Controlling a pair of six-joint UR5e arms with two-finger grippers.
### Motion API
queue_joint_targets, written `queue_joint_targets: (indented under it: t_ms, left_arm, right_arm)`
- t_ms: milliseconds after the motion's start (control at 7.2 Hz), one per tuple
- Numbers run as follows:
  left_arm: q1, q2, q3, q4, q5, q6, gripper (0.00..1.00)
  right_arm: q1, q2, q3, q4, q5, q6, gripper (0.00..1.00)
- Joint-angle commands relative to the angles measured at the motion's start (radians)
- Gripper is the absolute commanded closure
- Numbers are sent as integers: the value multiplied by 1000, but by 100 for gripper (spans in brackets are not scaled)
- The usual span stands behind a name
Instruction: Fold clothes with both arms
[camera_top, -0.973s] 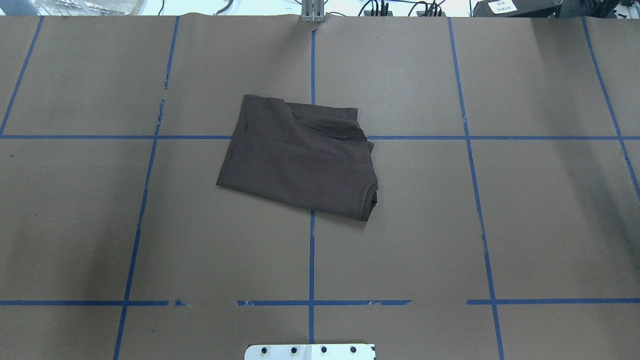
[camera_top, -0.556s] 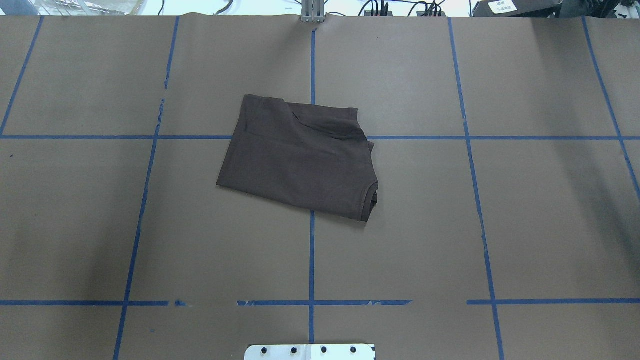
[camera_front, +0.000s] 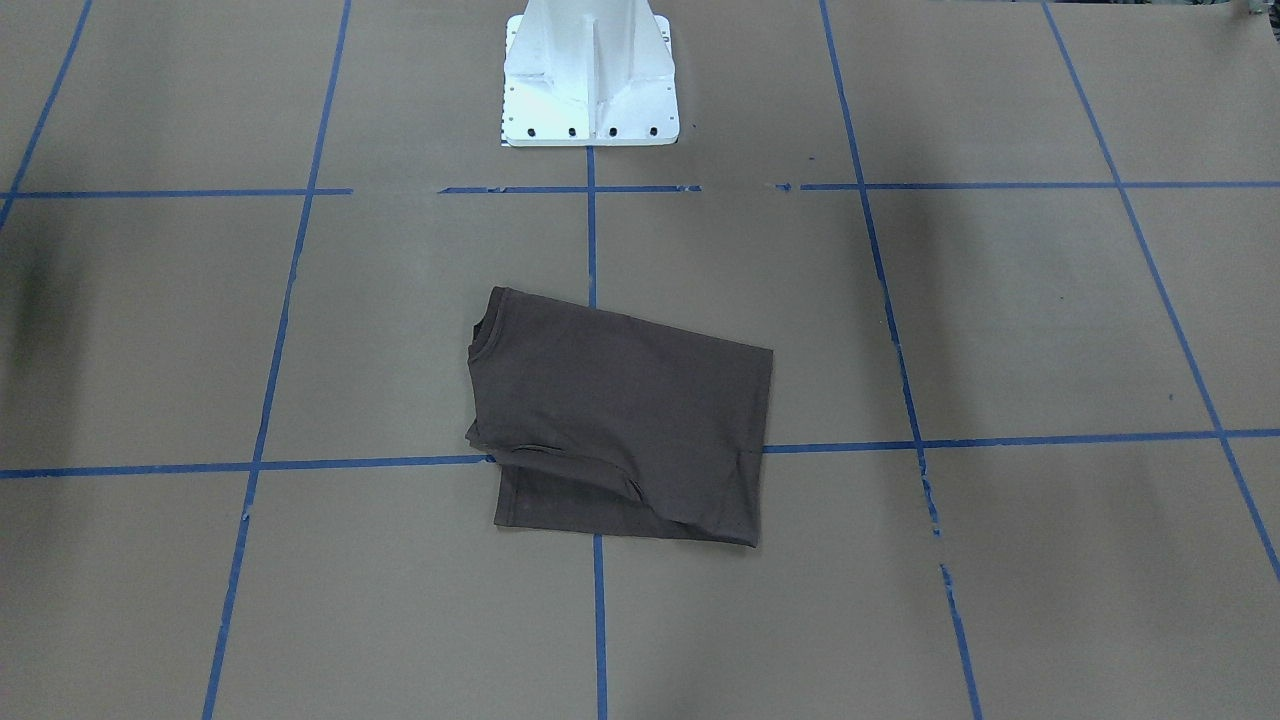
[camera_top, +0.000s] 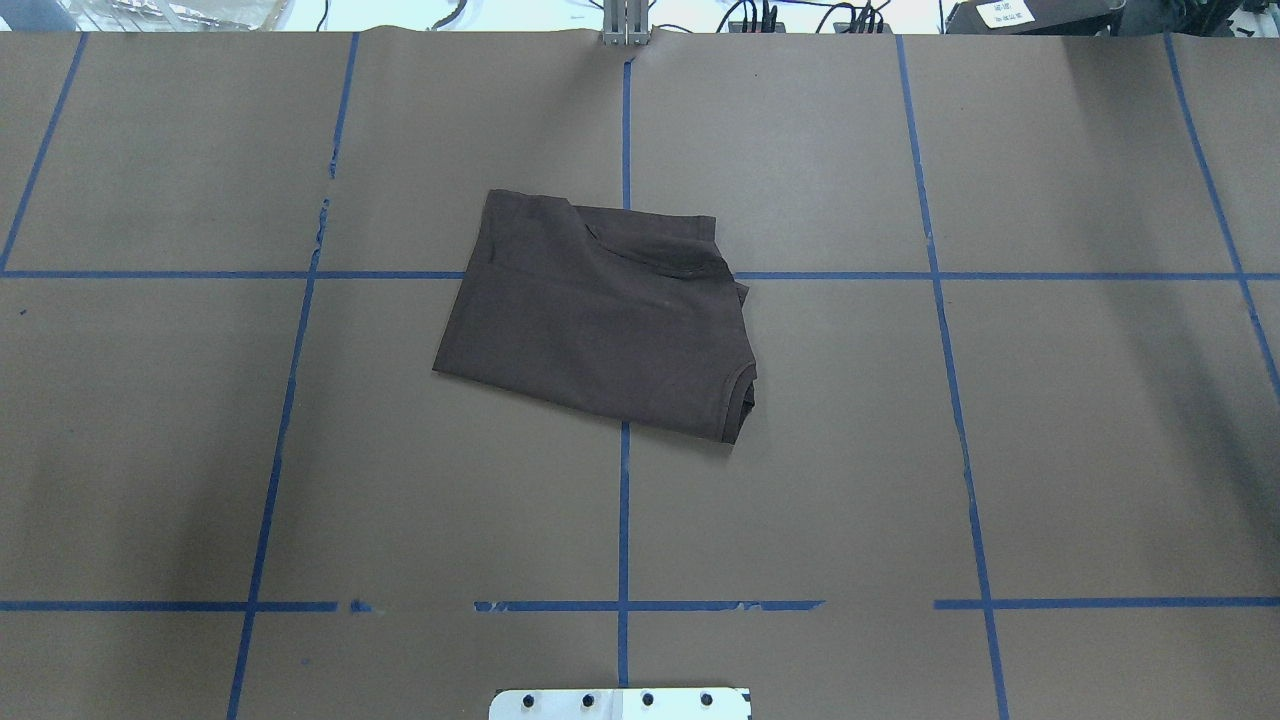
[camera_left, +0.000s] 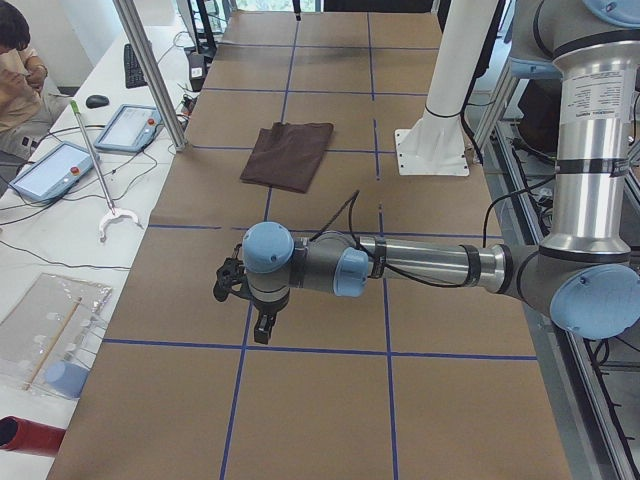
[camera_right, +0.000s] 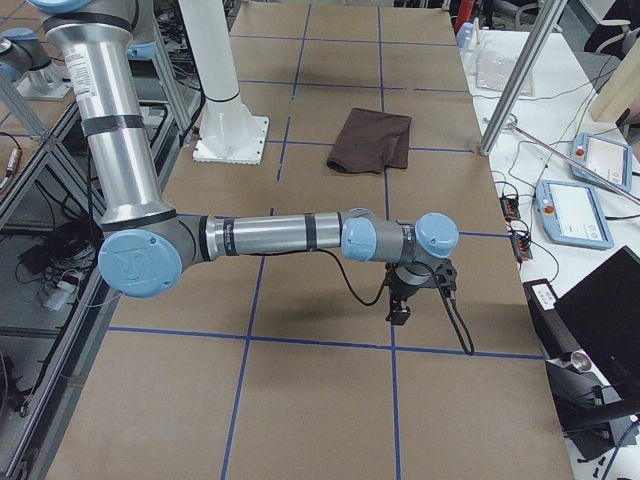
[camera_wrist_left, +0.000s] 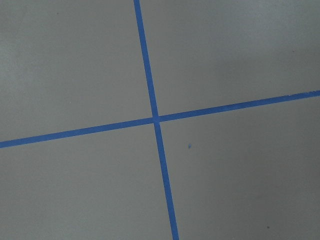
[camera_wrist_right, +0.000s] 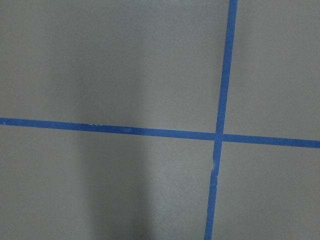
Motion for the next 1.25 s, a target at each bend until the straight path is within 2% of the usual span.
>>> queue_joint_targets:
  t_ms: [0, 556, 834, 1112]
  left_arm:
    - [0, -5, 1, -7, 1, -3, 0]
    - [0, 8, 13, -13, 1, 2, 0]
    - [2, 1, 22, -11, 3, 2, 0]
    - [2, 0, 21, -13, 1, 2, 0]
  right_arm:
    - [0, 1, 26, -1, 10, 2, 0]
    - [2, 2, 33, -1, 10, 8, 0]
    - [3, -4, 77, -3, 20, 8, 0]
    - [3, -13, 80, -3, 18, 8, 0]
